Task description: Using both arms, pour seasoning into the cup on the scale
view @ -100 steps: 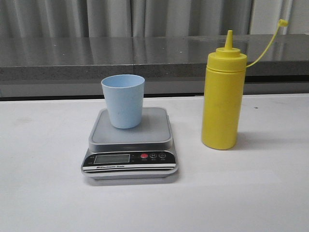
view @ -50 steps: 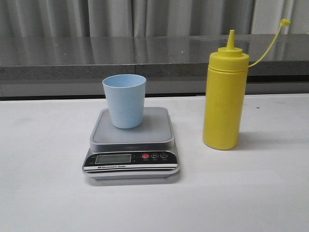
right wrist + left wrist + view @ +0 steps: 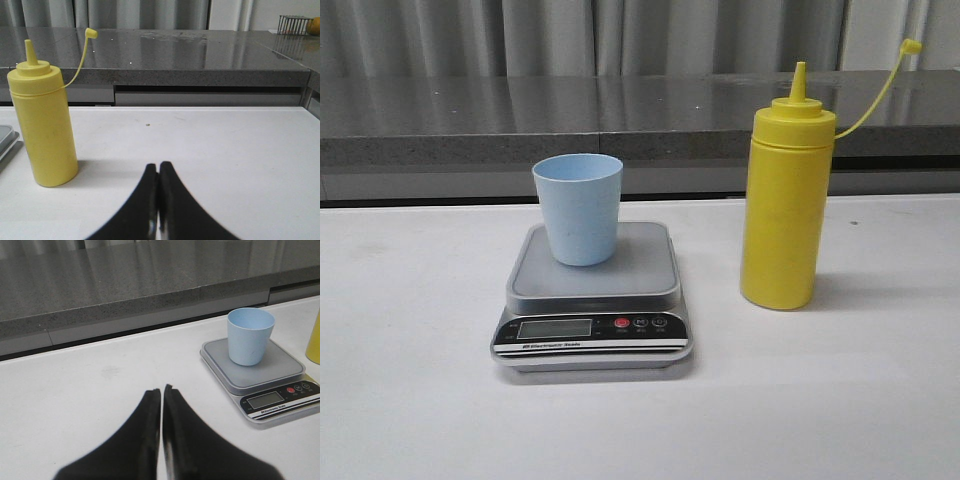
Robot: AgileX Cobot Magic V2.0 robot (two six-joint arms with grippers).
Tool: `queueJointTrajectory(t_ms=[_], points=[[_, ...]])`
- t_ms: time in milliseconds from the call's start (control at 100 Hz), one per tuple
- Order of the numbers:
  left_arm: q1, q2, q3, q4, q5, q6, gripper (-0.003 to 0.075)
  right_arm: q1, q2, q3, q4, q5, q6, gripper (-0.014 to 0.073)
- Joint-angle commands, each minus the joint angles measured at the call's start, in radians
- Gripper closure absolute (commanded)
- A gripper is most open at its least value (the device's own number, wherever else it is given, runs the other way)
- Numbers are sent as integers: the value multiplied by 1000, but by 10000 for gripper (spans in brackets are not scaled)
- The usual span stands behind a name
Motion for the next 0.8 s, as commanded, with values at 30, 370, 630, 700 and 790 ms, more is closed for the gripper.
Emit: queueJointTrajectory(t_ms=[30,370,630,700,790], points=[[3,10,-28,-8,-74,-5,710,-5,-16,3,-7,-81,-11,661],[81,10,92,19,-292,-10,710,-5,-16,3,-7,-81,-11,661],[153,-15,227,87,-485,-72,710,-5,-16,3,-7,-81,-11,661],[166,-38,263,92,-490,-90,710,-5,-16,3,-7,-81,-11,661],[178,-77,305,108,-490,-90,710,-5,-16,3,-7,-81,-11,661]])
